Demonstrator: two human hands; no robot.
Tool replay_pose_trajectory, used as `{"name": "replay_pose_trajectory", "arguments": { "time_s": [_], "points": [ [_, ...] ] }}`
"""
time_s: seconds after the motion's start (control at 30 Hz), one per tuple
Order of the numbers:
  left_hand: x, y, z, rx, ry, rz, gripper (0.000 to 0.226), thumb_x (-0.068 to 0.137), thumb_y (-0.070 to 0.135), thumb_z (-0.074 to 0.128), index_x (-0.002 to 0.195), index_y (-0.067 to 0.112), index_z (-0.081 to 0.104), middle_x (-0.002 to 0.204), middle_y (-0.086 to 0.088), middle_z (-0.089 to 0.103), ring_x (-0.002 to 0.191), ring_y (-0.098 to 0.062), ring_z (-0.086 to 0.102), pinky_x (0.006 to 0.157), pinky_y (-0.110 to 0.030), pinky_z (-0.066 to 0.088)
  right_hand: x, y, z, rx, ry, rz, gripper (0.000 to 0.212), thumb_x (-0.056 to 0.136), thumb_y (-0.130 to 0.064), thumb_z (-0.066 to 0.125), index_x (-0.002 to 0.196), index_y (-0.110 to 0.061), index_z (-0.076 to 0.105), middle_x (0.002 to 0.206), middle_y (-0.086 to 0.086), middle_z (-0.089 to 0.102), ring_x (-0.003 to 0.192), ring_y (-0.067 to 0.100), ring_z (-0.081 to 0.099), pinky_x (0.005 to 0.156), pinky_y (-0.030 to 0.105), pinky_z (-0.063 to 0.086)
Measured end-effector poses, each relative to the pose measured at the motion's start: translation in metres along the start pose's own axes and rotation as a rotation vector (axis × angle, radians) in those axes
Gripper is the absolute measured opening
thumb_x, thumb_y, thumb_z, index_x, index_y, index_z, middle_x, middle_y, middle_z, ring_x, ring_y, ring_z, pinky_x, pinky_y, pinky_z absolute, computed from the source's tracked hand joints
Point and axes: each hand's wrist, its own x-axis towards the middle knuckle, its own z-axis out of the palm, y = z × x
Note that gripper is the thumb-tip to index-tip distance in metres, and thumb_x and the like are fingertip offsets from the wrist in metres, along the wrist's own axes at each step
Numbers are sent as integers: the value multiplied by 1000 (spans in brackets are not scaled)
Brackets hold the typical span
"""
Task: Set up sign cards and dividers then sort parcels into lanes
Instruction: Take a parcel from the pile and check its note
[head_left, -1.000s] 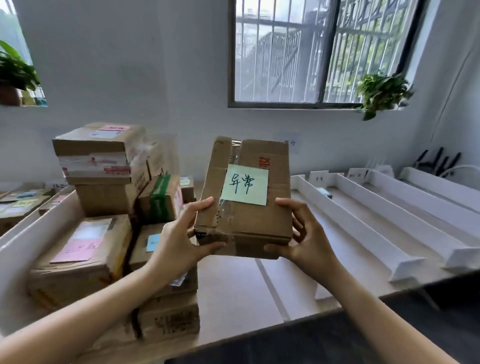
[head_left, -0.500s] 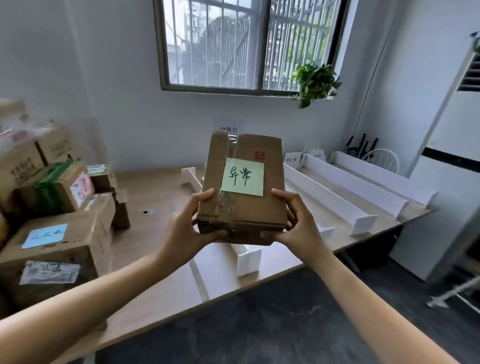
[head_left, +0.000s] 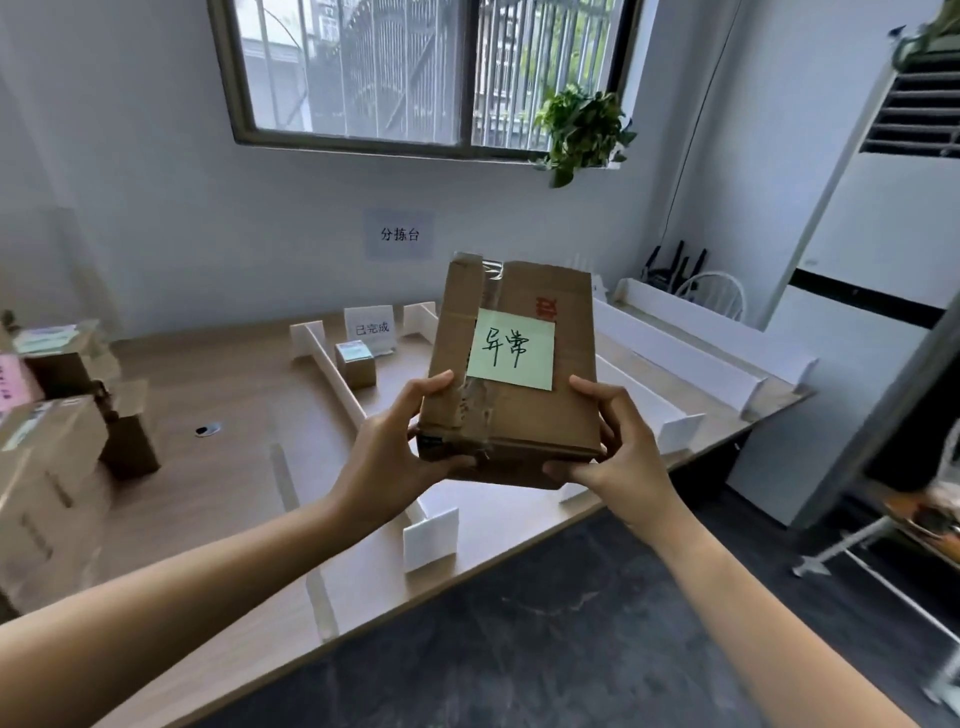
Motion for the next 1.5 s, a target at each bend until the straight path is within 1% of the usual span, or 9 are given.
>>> {"name": "replay_pose_trajectory", "arguments": {
  "time_s": [0.07,0.17,0.27,0.6,0.8,0.97,1.13,1.33,1.5],
  "points": [
    [15,-8,12,-15,-9,-6,81,62,15,87,126,30,41,113,21,55,99,16,55,85,-2,43,16,9,-10,-9,7,5,78,62,14,81,117,-33,52,131,-4,55,119,9,56,91,35,55],
    [39,-22,28,-23,-10,4,79,62,17,86,126,32,43,112,10,60,102,-1,58,88,-8,47,42,22,-23,-28,12,12,78,63,13,81,117,-34,51,131,-4,54,119,8,55,91,28,54],
    [66,-39,44,-36,4,17,80,61,20,86,126,35,42,113,16,58,102,-9,61,89,-20,52,72,33,-36,-54,5,13,77,64,11,81,118,-34,50,132,-8,52,118,4,54,87,22,54],
    [141,-87,87,-74,8,-14,82,60,20,87,127,35,43,108,10,64,96,0,62,88,-20,52,151,70,-67,-54,31,34,78,63,14,80,119,-31,51,128,-10,56,116,4,57,86,27,55],
    [164,-103,113,-77,-17,-5,84,60,10,88,126,34,43,108,23,59,95,9,60,88,-18,51,169,86,-84,-42,53,58,76,63,13,80,118,-30,50,131,-7,54,115,2,57,84,24,55],
    [181,-112,134,-76,-55,9,82,61,17,86,127,34,41,112,8,62,101,-7,60,90,-20,51,184,102,-101,-51,61,85,76,63,12,81,117,-32,50,130,-8,55,116,3,56,87,25,55],
    [196,-118,157,-70,-86,-22,78,62,27,82,127,34,40,113,11,60,101,-5,59,88,-10,48,200,121,-122,-44,54,103,76,62,12,81,117,-30,51,127,-11,56,115,1,57,84,23,55],
    [219,-122,195,-60,-146,-53,75,65,29,79,128,39,38,118,10,60,105,-9,60,92,-19,49,224,149,-159,-47,47,122,79,61,14,81,117,-33,50,128,-10,54,111,-1,58,83,22,55],
    [240,-125,238,-92,-178,-77,71,70,28,73,130,37,37,122,23,52,113,7,53,94,-11,44,256,174,-202,-56,6,126,79,60,15,81,117,-30,51,123,-11,57,106,-3,59,76,17,53]
  ]
}}
